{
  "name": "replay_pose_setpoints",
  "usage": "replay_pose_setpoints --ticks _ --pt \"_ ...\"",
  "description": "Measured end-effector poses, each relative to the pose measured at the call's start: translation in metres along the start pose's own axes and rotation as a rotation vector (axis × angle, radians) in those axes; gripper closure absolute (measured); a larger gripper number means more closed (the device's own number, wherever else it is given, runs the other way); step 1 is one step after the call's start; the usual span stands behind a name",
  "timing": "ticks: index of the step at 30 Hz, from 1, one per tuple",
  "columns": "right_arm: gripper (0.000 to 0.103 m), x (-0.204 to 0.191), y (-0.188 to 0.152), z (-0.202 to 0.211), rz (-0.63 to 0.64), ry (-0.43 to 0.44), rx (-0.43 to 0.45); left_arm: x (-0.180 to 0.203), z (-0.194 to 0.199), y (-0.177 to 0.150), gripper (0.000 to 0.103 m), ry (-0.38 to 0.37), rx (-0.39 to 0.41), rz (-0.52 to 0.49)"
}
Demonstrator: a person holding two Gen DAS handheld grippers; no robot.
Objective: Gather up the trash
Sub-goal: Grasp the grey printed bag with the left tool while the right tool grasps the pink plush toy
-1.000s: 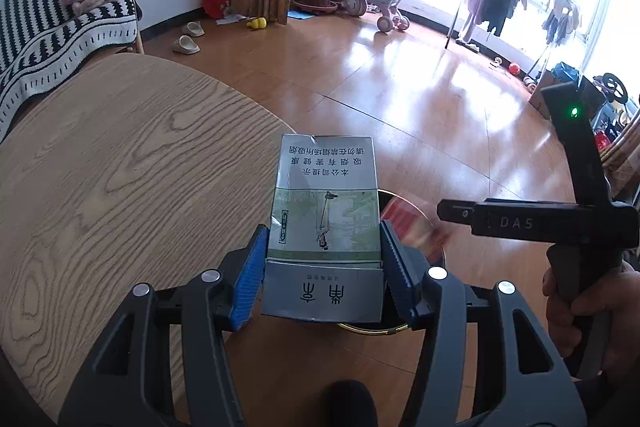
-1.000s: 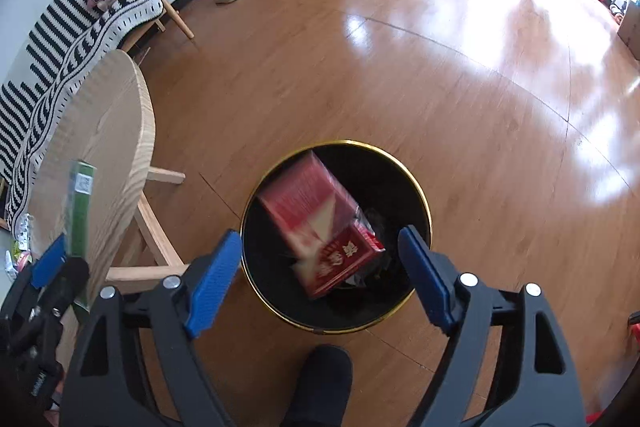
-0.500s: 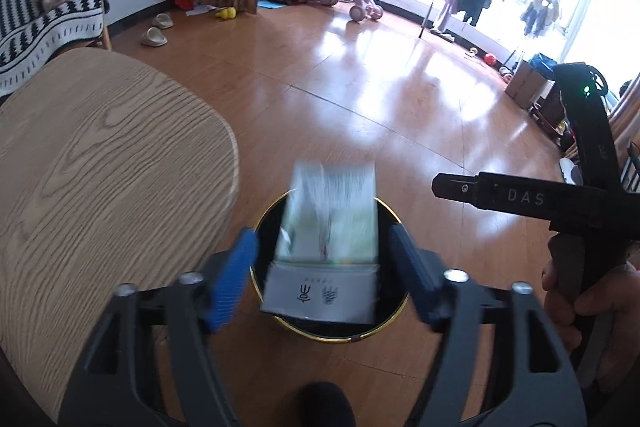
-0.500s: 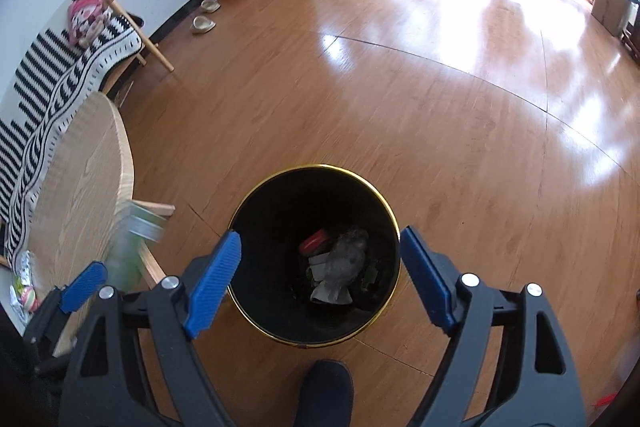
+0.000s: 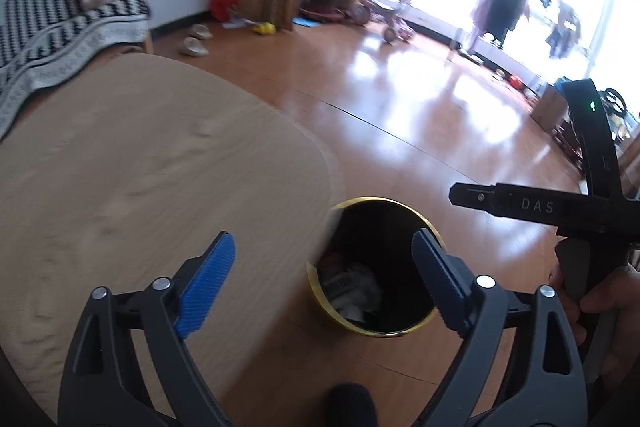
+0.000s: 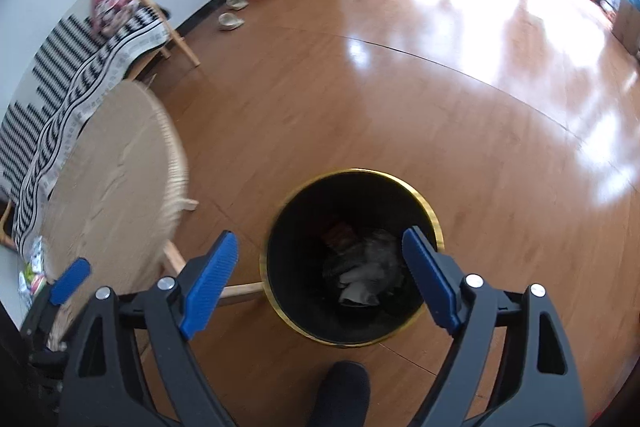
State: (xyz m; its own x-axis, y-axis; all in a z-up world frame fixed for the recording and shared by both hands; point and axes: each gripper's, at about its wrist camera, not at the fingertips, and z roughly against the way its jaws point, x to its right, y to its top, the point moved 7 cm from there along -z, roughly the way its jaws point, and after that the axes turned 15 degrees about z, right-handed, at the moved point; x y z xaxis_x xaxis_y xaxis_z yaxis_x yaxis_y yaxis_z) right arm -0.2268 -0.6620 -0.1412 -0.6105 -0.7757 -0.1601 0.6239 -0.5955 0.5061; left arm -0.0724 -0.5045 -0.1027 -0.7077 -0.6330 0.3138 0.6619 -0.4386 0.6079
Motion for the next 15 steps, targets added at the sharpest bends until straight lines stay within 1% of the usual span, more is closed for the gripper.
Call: replay_pose_setpoints --ticks 1,3,4,5,6,8,9,10,13,15 --pt "0.021 -0.012 0.004 0.0 0.016 0.01 0.005 -0.015 0.011 0.004 0.012 0.021 0.019 0.016" --pt "0.02 -0.053 0.015 0.002 0.083 0.034 0.022 -0.044 0.03 0.011 0.011 0.063 0.05 0.05" --pt "0.02 -0.07 0.018 0.003 0.108 0.045 0.027 -0.065 0.043 0.016 0.01 0.098 0.068 0.075" --pt "0.02 -0.1 0.023 0.004 0.153 0.068 0.036 -0.082 0.053 0.018 0.01 0.123 0.081 0.095" --pt "0.019 -0.116 0.025 0.004 0.177 0.08 0.041 -0.1 0.064 0.02 0.01 0.151 0.095 0.115" --pt "0.019 -0.167 0.031 0.005 0.25 0.123 0.05 -0.145 0.093 0.022 0.01 0.221 0.13 0.17" --pt "0.019 -0.19 0.032 0.006 0.283 0.142 0.053 -0.168 0.108 0.022 0.01 0.252 0.148 0.199" --pt "0.019 -0.22 0.032 0.007 0.327 0.169 0.057 -0.183 0.118 0.022 0.01 0.274 0.159 0.22" --pt "0.019 -0.283 0.029 0.012 0.417 0.227 0.067 -0.246 0.158 0.015 0.01 0.351 0.2 0.3" --pt "0.019 -0.334 0.023 0.016 0.487 0.272 0.076 -0.281 0.181 0.01 0.01 0.394 0.22 0.348"
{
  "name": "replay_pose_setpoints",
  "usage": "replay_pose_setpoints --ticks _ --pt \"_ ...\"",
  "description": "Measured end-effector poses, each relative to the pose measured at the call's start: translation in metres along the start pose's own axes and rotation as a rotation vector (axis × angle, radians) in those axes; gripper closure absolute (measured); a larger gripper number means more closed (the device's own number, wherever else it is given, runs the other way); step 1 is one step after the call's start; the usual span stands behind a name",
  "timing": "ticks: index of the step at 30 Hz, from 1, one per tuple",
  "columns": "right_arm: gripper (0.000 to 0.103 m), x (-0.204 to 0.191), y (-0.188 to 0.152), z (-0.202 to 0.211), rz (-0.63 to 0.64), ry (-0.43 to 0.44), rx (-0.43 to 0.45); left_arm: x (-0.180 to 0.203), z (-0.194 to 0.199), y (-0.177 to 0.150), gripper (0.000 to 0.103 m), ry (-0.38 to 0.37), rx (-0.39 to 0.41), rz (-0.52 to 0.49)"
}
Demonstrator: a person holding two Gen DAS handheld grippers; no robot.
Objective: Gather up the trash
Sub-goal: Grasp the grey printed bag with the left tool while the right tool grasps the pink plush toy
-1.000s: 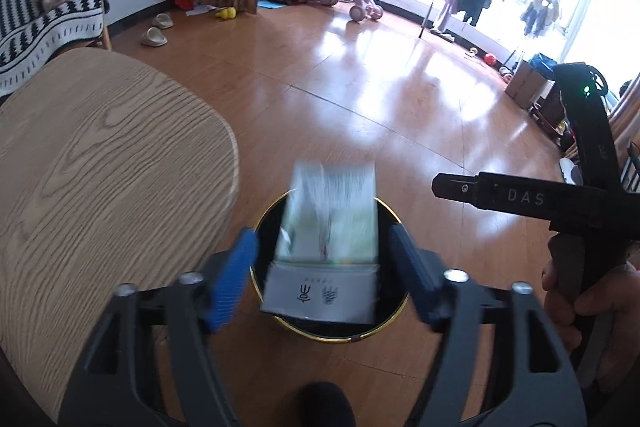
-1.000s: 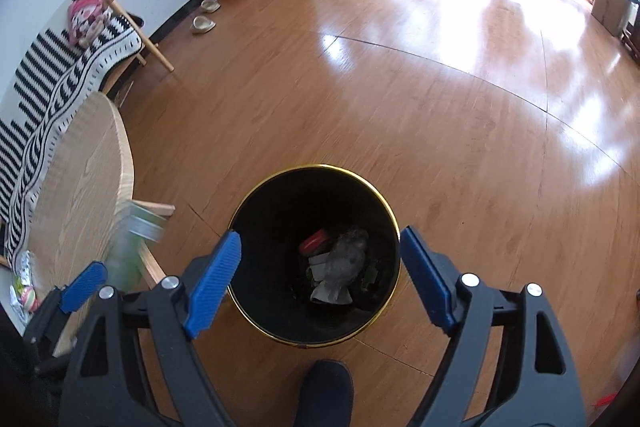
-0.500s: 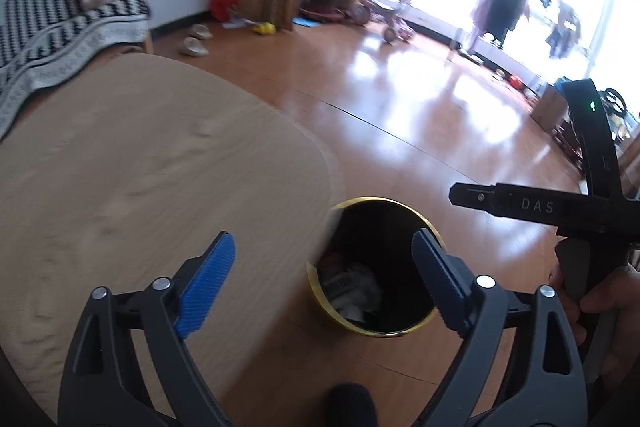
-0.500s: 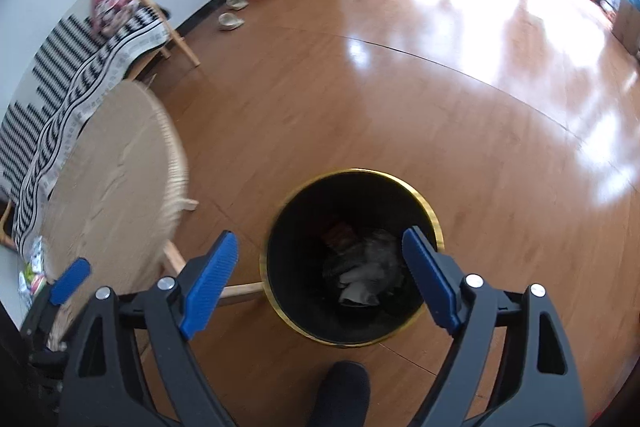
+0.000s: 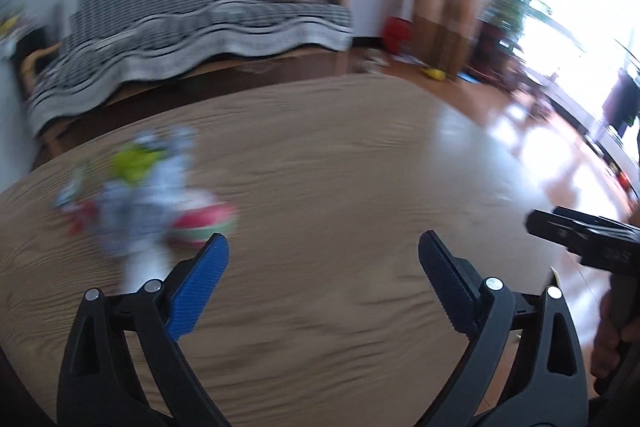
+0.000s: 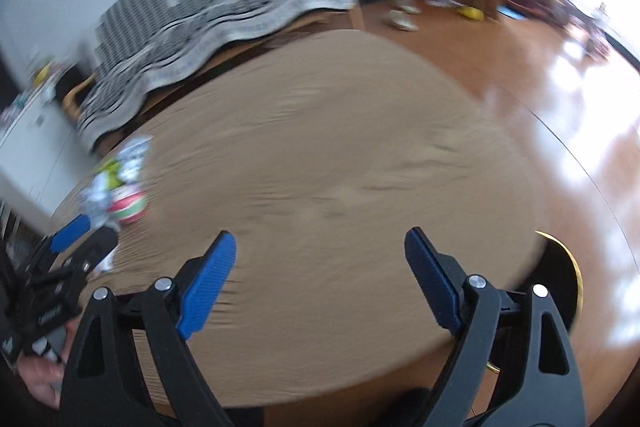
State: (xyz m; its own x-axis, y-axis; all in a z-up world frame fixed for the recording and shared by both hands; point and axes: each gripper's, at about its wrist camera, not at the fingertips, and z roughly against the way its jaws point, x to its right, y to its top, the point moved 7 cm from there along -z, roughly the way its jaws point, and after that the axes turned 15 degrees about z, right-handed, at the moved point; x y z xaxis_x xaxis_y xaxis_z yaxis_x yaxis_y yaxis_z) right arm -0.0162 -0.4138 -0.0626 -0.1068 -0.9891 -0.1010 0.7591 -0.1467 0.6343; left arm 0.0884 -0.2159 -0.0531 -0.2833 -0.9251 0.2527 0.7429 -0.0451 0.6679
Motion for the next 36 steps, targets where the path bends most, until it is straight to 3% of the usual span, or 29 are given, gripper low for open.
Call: replay_pose_setpoints --ticks 4,8,15,21,22,23,24,25,26,32,36 --pt "0.019 -0.062 0.023 -0.016 0.082 0.057 0.004 -0.075 0.012 0.012 0.01 0.098 0.04 0.066" --pt "0.019 -0.111 0.032 -0.035 0.143 0.092 -0.018 -0.12 0.008 0.023 0.01 0.148 0.04 0.111" --pt "0.019 -0.129 0.031 -0.055 0.177 0.092 -0.052 -0.126 -0.029 0.034 0.01 0.149 0.022 0.102" --pt "0.019 -0.124 0.028 -0.068 0.159 0.084 -0.074 -0.121 -0.058 0.041 0.01 0.197 0.022 0.052" --pt "0.019 -0.123 0.029 -0.07 0.159 0.087 -0.076 -0.123 -0.059 0.043 0.017 0.187 0.024 0.056" --pt "0.019 -0.122 0.029 -0.071 0.158 0.092 -0.077 -0.125 -0.059 0.045 0.032 0.164 0.028 0.068" --pt "0.019 -0.123 0.03 -0.072 0.159 0.098 -0.079 -0.129 -0.056 0.046 0.036 0.157 0.027 0.084" --pt "0.019 -0.124 0.032 -0.074 0.159 0.104 -0.078 -0.133 -0.049 0.048 0.051 0.148 0.032 0.108" --pt "0.019 -0.128 0.033 -0.076 0.163 0.114 -0.077 -0.136 -0.042 0.051 0.054 0.13 0.032 0.131" --pt "0.019 -0.168 0.041 -0.102 0.21 0.18 -0.092 -0.166 0.016 0.059 0.059 0.102 0.094 0.248" --pt "0.019 -0.197 0.047 -0.124 0.211 0.238 -0.097 -0.185 0.038 0.049 0.059 0.106 0.093 0.284"
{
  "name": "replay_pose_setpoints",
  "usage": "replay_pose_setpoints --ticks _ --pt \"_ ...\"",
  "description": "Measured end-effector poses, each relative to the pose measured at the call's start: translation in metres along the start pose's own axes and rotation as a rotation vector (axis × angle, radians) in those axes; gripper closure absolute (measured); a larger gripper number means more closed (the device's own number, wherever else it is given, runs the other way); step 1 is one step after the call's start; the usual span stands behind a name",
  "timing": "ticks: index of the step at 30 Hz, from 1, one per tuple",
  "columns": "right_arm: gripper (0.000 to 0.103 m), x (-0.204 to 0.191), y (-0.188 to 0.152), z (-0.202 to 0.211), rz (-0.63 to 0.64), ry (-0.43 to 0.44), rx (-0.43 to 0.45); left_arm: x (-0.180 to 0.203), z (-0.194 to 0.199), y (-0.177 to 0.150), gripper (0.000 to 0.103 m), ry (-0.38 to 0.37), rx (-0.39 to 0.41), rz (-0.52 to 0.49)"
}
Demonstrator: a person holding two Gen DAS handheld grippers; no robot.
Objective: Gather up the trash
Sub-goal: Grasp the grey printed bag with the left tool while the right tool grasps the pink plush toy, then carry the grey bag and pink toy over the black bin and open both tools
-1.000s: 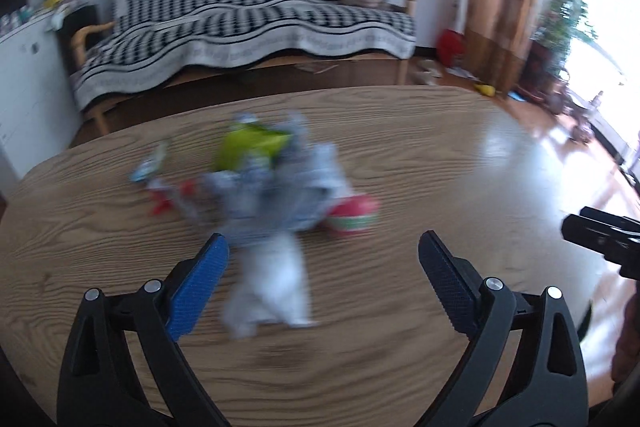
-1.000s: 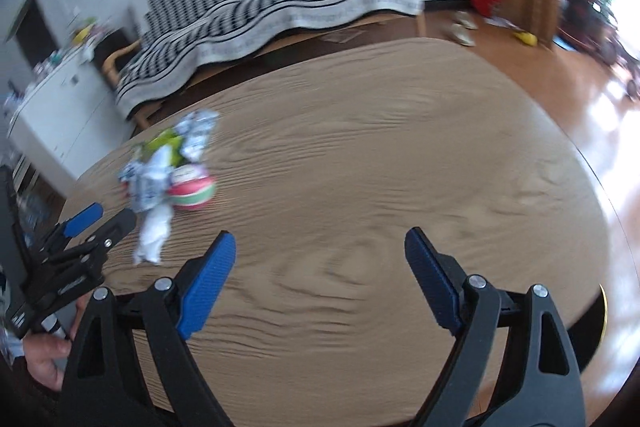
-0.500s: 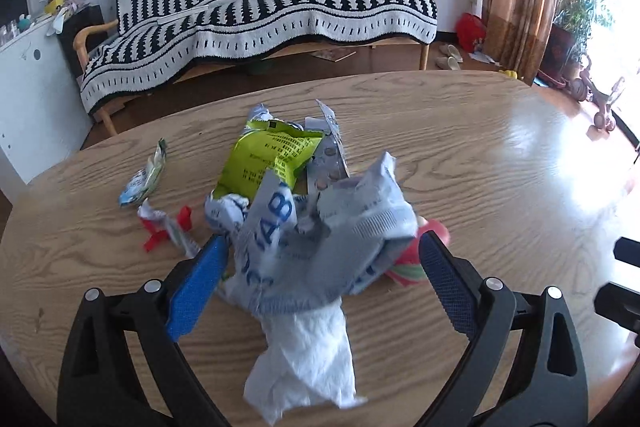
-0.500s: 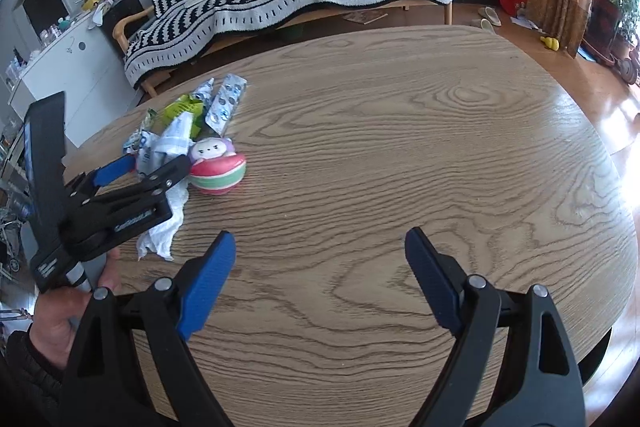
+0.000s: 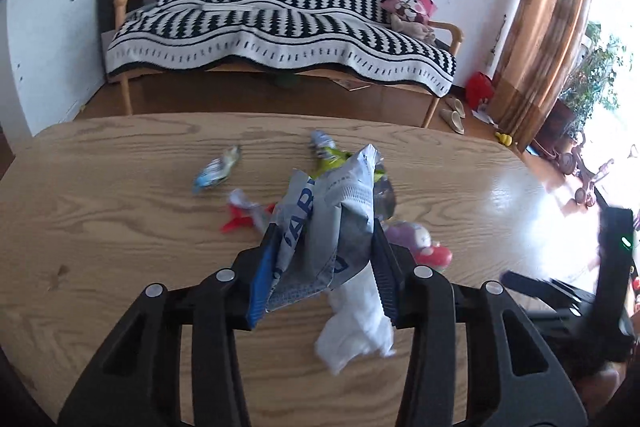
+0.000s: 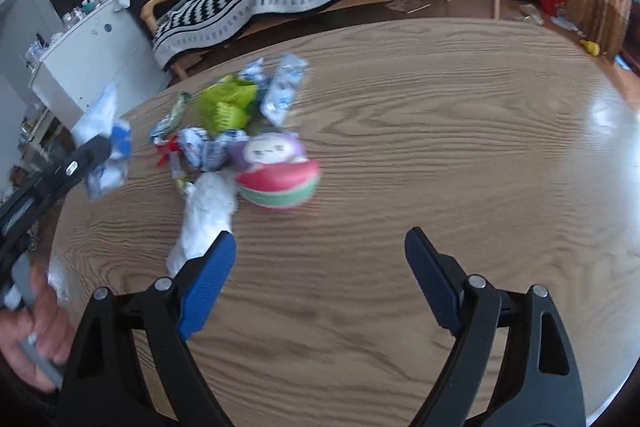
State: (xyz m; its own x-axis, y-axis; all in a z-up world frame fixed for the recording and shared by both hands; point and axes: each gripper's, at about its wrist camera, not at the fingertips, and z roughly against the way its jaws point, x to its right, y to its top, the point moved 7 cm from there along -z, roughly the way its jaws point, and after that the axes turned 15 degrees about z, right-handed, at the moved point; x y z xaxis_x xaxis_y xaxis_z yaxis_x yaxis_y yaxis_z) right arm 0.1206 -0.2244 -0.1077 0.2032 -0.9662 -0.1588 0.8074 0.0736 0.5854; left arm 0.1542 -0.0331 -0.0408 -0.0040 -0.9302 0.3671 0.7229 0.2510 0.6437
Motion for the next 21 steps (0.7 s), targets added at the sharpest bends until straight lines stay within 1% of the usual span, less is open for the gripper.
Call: replay_pose_setpoints --ticks 5,9,10,11,12,15,18,21 --pt "0.019 -0.013 0.016 -0.032 -0.034 0.051 0.0 -0.013 0.005 -0.005 0.059 0.005 -0.021 0.022" --pt "0.019 -0.014 0.023 -0.053 -0.046 0.037 -0.02 -0.016 0.004 -0.007 0.059 0.019 -0.031 0.022" --pt "0.022 -0.014 0.024 -0.057 -0.052 0.043 -0.018 -0.016 0.005 -0.008 0.059 0.021 -0.031 0.023" --pt "0.031 -0.014 0.028 -0.058 -0.05 0.049 -0.002 -0.016 0.005 -0.008 0.059 0.022 -0.03 0.023" --pt "0.049 -0.015 0.028 -0.059 -0.051 0.058 -0.01 -0.016 0.005 -0.008 0.059 0.023 -0.03 0.02" --pt "0.053 -0.02 0.029 -0.05 -0.032 0.071 0.0 -0.016 0.005 -0.01 0.059 0.032 -0.029 0.007" --pt "0.054 -0.023 0.027 -0.029 0.02 0.04 0.029 -0.01 0.003 -0.01 0.059 0.03 -0.035 0.004" --pt "0.055 -0.016 0.022 -0.004 0.025 0.023 0.059 0.001 0.004 -0.012 0.059 0.02 -0.034 -0.009"
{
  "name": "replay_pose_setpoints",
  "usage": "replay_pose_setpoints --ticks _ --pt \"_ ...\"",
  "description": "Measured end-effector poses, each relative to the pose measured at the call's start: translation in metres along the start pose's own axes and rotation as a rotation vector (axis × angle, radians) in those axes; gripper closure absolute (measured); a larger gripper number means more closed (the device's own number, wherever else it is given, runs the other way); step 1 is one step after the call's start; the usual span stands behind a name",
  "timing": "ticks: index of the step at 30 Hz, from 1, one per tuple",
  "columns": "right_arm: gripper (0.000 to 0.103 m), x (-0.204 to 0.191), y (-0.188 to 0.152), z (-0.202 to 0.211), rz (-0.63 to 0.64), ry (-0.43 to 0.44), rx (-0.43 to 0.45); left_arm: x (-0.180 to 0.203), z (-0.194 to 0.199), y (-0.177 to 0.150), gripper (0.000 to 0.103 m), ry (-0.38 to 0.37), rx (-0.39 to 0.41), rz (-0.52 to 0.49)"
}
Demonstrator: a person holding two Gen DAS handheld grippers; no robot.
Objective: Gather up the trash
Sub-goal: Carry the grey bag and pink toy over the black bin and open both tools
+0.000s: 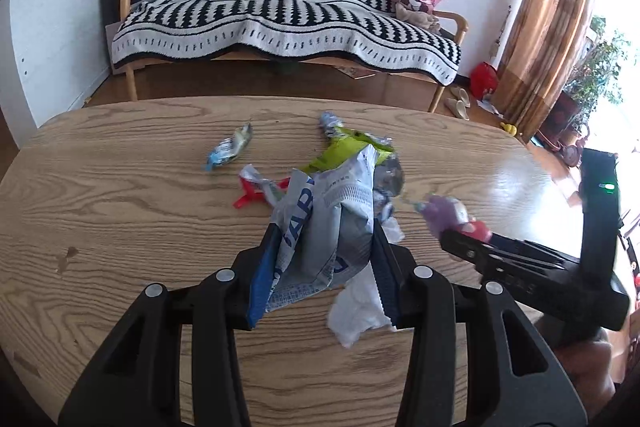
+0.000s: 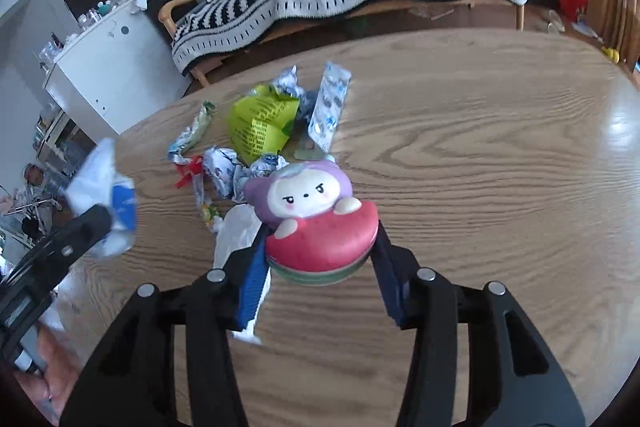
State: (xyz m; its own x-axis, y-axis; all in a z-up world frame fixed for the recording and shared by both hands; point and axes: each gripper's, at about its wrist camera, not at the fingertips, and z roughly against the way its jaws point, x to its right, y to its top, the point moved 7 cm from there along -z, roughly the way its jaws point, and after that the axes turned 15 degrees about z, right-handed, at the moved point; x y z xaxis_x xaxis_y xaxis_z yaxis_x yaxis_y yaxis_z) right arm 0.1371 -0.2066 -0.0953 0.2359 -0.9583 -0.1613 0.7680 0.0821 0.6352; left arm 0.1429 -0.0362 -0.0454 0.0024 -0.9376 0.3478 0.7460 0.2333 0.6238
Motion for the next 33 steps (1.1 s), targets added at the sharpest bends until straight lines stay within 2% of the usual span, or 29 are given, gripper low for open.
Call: replay_pose_setpoints --ticks 6,13,24,29,33 --pt "0.054 0.048 -0.026 0.057 -0.032 -0.077 0.03 0.055 0.002 -0.018 0.059 -0.052 -0.014 -0.059" --pt "0.054 0.141 -0.087 0.141 -0.147 -0.201 0.07 0.162 -0.001 -0.071 0.059 -0.151 -0.066 -0.19" --pt "0.054 0.297 -0.24 0.272 -0.439 -0.438 0.111 0.329 0.003 -0.187 0.059 -0.356 -0.196 -0.383" --pt "0.053 0.343 -0.314 0.299 -0.551 -0.515 0.069 0.388 0.008 -0.248 0.059 -0.427 -0.254 -0.474" --pt "0.053 0.374 -0.37 0.306 -0.641 -0.527 0.002 0.419 0.009 -0.288 0.059 -0.464 -0.291 -0.54"
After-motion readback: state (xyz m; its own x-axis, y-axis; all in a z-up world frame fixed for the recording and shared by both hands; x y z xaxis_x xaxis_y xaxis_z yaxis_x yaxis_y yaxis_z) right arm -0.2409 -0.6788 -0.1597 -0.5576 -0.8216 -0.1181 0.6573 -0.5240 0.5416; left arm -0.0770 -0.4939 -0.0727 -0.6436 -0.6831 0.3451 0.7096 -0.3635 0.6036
